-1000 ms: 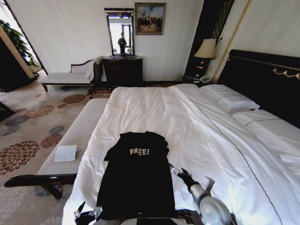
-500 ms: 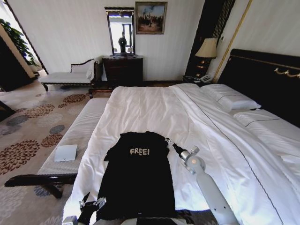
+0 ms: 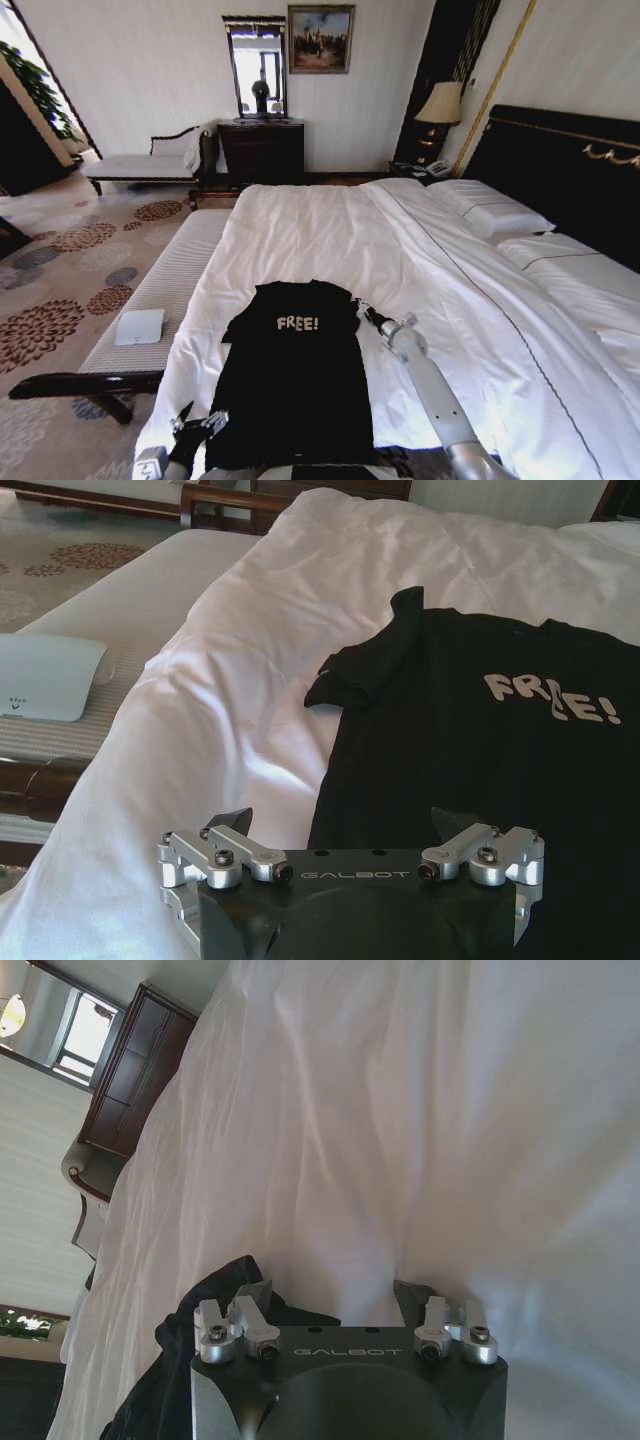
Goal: Fold the clothes on the bed.
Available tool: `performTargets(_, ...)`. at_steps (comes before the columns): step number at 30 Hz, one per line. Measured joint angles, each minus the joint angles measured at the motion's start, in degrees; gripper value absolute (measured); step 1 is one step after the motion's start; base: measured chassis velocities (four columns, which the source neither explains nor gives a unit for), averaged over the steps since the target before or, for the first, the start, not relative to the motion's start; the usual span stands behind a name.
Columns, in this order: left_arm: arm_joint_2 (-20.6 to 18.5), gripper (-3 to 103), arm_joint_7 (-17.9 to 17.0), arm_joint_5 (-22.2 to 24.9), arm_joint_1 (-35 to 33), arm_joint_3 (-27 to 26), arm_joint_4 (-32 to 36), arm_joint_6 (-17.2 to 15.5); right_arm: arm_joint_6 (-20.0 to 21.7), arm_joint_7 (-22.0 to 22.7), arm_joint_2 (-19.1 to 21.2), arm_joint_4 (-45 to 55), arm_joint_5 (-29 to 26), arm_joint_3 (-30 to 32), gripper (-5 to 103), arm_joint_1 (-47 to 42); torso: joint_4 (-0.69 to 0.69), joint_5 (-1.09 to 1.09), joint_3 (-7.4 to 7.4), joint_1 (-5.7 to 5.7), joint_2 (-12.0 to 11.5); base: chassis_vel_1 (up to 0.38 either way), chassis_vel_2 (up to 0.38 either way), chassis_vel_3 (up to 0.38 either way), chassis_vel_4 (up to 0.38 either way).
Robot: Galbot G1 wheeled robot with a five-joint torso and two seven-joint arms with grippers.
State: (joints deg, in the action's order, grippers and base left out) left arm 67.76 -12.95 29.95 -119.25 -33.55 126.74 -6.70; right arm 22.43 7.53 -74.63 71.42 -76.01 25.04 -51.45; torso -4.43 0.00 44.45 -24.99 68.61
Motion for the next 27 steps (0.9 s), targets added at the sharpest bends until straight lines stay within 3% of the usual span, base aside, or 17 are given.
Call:
performTargets(1, 0.0, 100, 0.0, 0.0, -0.1, -0.1, 0.2, -0.1, 0.1, -0.1, -0.1, 0.0, 0.0, -0.1, 70, 0.0, 0.00, 0.00, 0.00, 0.00, 0.0, 0.000, 0.000, 0.000, 0.000)
performTargets(6, 0.0, 100, -0.2, 0.0, -0.1, -0.3, 0.6, -0.2, 0.5, -0.2, -0.5, -0.5, 0.3, -0.3, 47, 0.0, 0.00, 0.00, 0.00, 0.00, 0.0, 0.000, 0.000, 0.000, 0.000)
performTargets(9, 0.0, 100, -0.2, 0.1, -0.1, -0.6, 0.7, -0.3, 0.7, -0.2, -0.5, -0.4, 0.6, -0.5, 42, -0.1, 0.01, 0.00, 0.00, 0.00, 0.0, 0.000, 0.000, 0.000, 0.000)
performTargets(13, 0.2, 100, -0.2, 0.9, -0.1, -1.3, 0.7, -0.3, 0.8, -0.1, -0.8, 0.4, 1.2, -0.7, 21, -0.7, 0.02, 0.01, 0.00, 0.00, 0.0, 0.000, 0.000, 0.000, 0.000)
performTargets(18, 0.3, 100, -0.2, 1.4, 0.0, -1.8, 0.5, -0.1, 0.8, 0.0, -0.9, 0.6, 1.5, -0.7, 10, -0.8, 0.01, 0.00, 0.00, 0.00, 0.0, 0.000, 0.000, 0.000, 0.000)
performTargets(19, 0.4, 100, -0.2, 1.5, 0.0, -2.0, 0.5, 0.0, 0.8, 0.1, -0.9, 0.8, 1.5, -0.7, 4, -0.8, 0.02, 0.01, 0.00, 0.00, 0.0, 0.000, 0.000, 0.000, 0.000)
performTargets(24, 0.5, 100, 0.1, 1.8, -0.1, -2.3, 0.4, 0.6, 0.4, 0.7, -0.9, 2.4, 2.2, -0.2, 0, -1.3, 0.02, 0.01, 0.00, 0.00, 0.0, 0.000, 0.000, 0.000, 0.000)
performTargets(27, 0.6, 100, 0.1, 2.3, 0.2, -2.3, 0.3, 1.0, -1.0, 0.9, -0.5, 5.0, 5.8, 0.1, 0, -2.5, 0.01, 0.01, 0.00, 0.00, 0.0, 0.000, 0.000, 0.000, 0.000)
